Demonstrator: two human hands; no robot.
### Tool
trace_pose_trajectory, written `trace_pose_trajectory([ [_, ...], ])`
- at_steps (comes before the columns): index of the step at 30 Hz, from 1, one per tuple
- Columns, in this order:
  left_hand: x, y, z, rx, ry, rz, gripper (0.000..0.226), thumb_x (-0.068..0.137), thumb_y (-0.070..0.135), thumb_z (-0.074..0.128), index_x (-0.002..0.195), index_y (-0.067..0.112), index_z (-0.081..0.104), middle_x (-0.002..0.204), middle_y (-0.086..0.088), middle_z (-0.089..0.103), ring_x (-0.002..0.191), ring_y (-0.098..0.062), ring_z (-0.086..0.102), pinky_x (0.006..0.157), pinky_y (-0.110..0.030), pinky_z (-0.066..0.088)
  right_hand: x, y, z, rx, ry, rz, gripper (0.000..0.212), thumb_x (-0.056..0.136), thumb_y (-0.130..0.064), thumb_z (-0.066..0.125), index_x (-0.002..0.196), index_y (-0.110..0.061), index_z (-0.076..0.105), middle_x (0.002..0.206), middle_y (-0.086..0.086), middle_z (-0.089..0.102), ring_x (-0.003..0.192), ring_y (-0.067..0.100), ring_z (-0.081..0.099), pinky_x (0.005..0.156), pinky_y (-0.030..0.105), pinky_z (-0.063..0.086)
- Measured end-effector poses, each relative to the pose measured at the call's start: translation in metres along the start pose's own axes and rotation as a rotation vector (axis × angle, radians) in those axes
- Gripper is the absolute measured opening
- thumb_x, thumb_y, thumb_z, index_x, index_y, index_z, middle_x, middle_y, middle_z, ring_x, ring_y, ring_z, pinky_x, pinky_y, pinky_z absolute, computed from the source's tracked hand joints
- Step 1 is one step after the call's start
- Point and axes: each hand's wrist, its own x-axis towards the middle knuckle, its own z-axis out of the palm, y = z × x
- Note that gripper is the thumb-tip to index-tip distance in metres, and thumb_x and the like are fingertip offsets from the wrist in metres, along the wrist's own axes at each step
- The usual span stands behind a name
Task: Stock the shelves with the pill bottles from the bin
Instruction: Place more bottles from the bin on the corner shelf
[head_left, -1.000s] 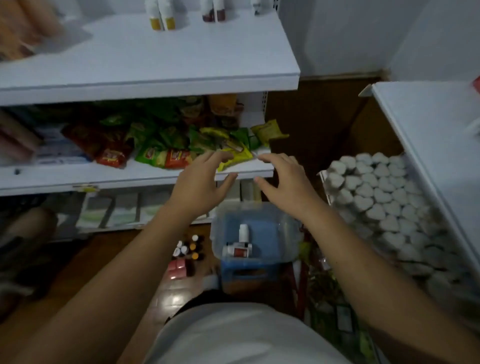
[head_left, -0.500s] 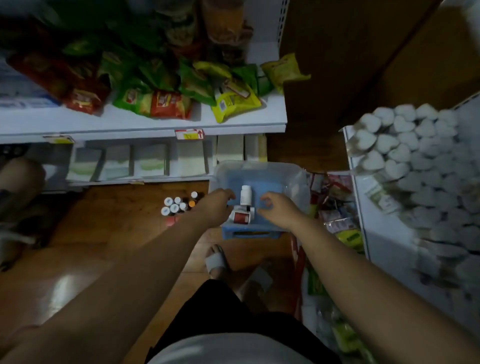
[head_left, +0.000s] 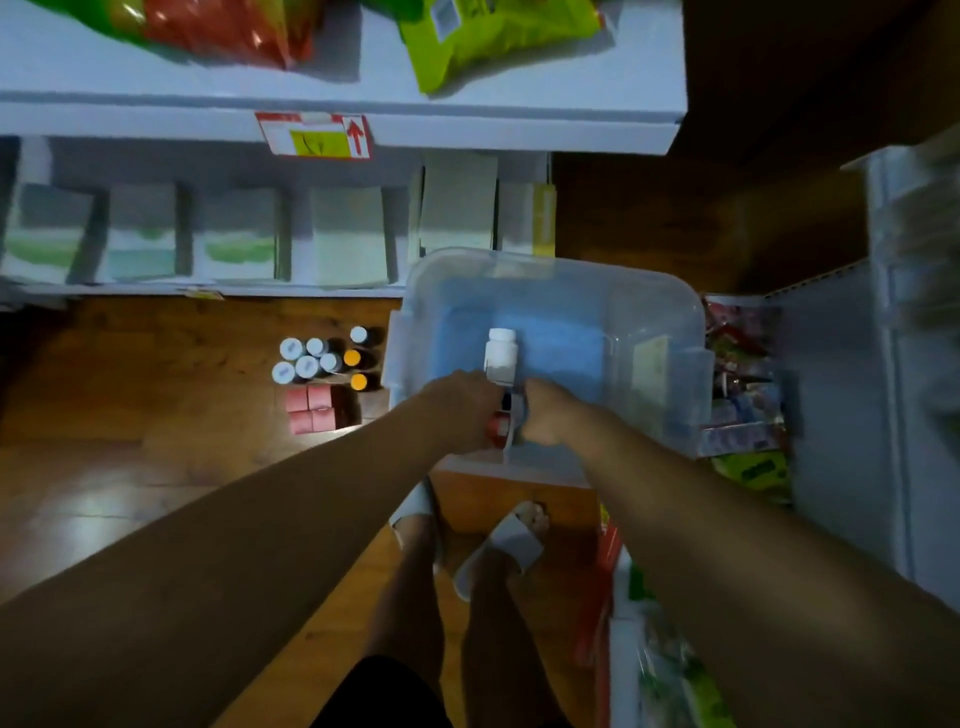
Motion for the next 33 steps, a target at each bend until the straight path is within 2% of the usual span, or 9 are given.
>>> trace_pose_trajectory([
  [4, 0.001, -0.001, -0.003, 0.045, -0.01, -0.01, 0.039, 0.098, 0.026, 0.07, 0.134, 0.012, 0.06, 0.127, -0.015, 0.059, 0.113, -0.034, 0.062, 0.095, -0.044, 0.054, 0.019, 0.012, 0.016, 0.006, 0.035, 0.032, 0.046, 0.085, -0.029, 0.083, 0.127, -0.024, 0.067, 0.114, 0.002, 0.072, 0.103, 0.024, 0.069, 0.098, 0.044, 0.056],
  [8, -0.005, -0.001, -0.02, -0.08, -0.018, -0.045, 0.039, 0.101, 0.03, 0.069, 0.133, 0.012, 0.056, 0.129, -0.012, 0.061, 0.117, -0.031, 0.062, 0.097, -0.038, 0.05, 0.005, 0.01, 0.007, 0.009, 0.049, -0.098, 0.047, 0.082, -0.029, 0.087, 0.125, -0.022, 0.069, 0.115, 0.0, 0.072, 0.104, 0.022, 0.067, 0.098, 0.04, 0.054],
  [12, -0.029, 0.001, -0.064, -0.439, 0.118, -0.024, 0.017, 0.101, 0.037, 0.066, 0.094, 0.023, 0.059, 0.094, 0.003, 0.064, 0.094, -0.025, 0.064, 0.071, -0.027, 0.042, -0.04, 0.0, -0.033, 0.226, 0.105, -0.23, 0.033, 0.074, -0.023, 0.091, 0.101, -0.024, 0.071, 0.096, -0.003, 0.075, 0.09, 0.012, 0.071, 0.088, 0.041, 0.058],
  [14, -0.051, 0.008, -0.091, -0.675, 0.251, -0.033, 0.017, 0.101, 0.04, 0.066, 0.107, 0.024, 0.064, 0.099, 0.006, 0.069, 0.093, -0.017, 0.067, 0.077, -0.027, 0.049, -0.07, 0.001, -0.057, 0.348, 0.181, -0.289, 0.038, 0.069, -0.019, 0.092, 0.099, -0.024, 0.069, 0.096, -0.002, 0.076, 0.091, 0.013, 0.074, 0.088, 0.046, 0.06],
  [16, -0.074, 0.021, -0.117, -1.015, 0.361, -0.039, 0.024, 0.103, 0.035, 0.065, 0.122, 0.02, 0.066, 0.109, 0.002, 0.074, 0.099, -0.016, 0.072, 0.086, -0.033, 0.056, -0.111, -0.001, -0.084, 0.481, 0.27, -0.35, 0.04, 0.075, -0.012, 0.091, 0.104, -0.028, 0.069, 0.104, -0.004, 0.075, 0.097, 0.008, 0.073, 0.087, 0.037, 0.06],
  [20, -0.115, 0.067, -0.179, -1.578, 0.467, 0.042, 0.028, 0.106, 0.027, 0.056, 0.121, 0.007, 0.069, 0.113, -0.017, 0.074, 0.111, -0.037, 0.07, 0.101, -0.054, 0.053, -0.21, -0.024, -0.138, 0.877, 0.454, -0.544, 0.043, 0.081, -0.008, 0.079, 0.12, -0.024, 0.071, 0.117, 0.003, 0.075, 0.11, 0.022, 0.071, 0.093, 0.043, 0.059],
  [28, -0.229, 0.197, -0.301, -1.774, 0.361, 0.32, 0.04, 0.108, 0.039, 0.044, 0.125, 0.013, 0.068, 0.119, -0.013, 0.076, 0.107, -0.032, 0.071, 0.098, -0.05, 0.052, -0.416, -0.091, -0.216, 1.577, 0.588, -0.778, 0.027, 0.093, -0.026, 0.06, 0.11, -0.007, 0.068, 0.096, 0.015, 0.075, 0.089, 0.03, 0.074, 0.082, 0.048, 0.06],
  [30, -0.262, 0.225, -0.31, -1.783, 0.303, 0.38, 0.042, 0.108, 0.04, 0.043, 0.124, 0.011, 0.069, 0.115, -0.014, 0.074, 0.104, -0.031, 0.069, 0.098, -0.05, 0.052, -0.46, -0.101, -0.219, 1.684, 0.614, -0.797, 0.034, 0.101, -0.034, 0.05, 0.109, -0.006, 0.068, 0.092, 0.014, 0.073, 0.084, 0.027, 0.072, 0.084, 0.045, 0.058],
  [33, -0.297, 0.252, -0.316, -1.803, 0.15, 0.459, 0.047, 0.107, 0.041, 0.042, 0.106, 0.014, 0.08, 0.115, -0.015, 0.075, 0.104, -0.031, 0.069, 0.096, -0.054, 0.055, -0.51, -0.104, -0.218, 1.773, 0.648, -0.851, 0.048, 0.098, -0.047, 0.054, 0.116, -0.005, 0.067, 0.106, 0.015, 0.069, 0.097, 0.03, 0.066, 0.095, 0.047, 0.052],
])
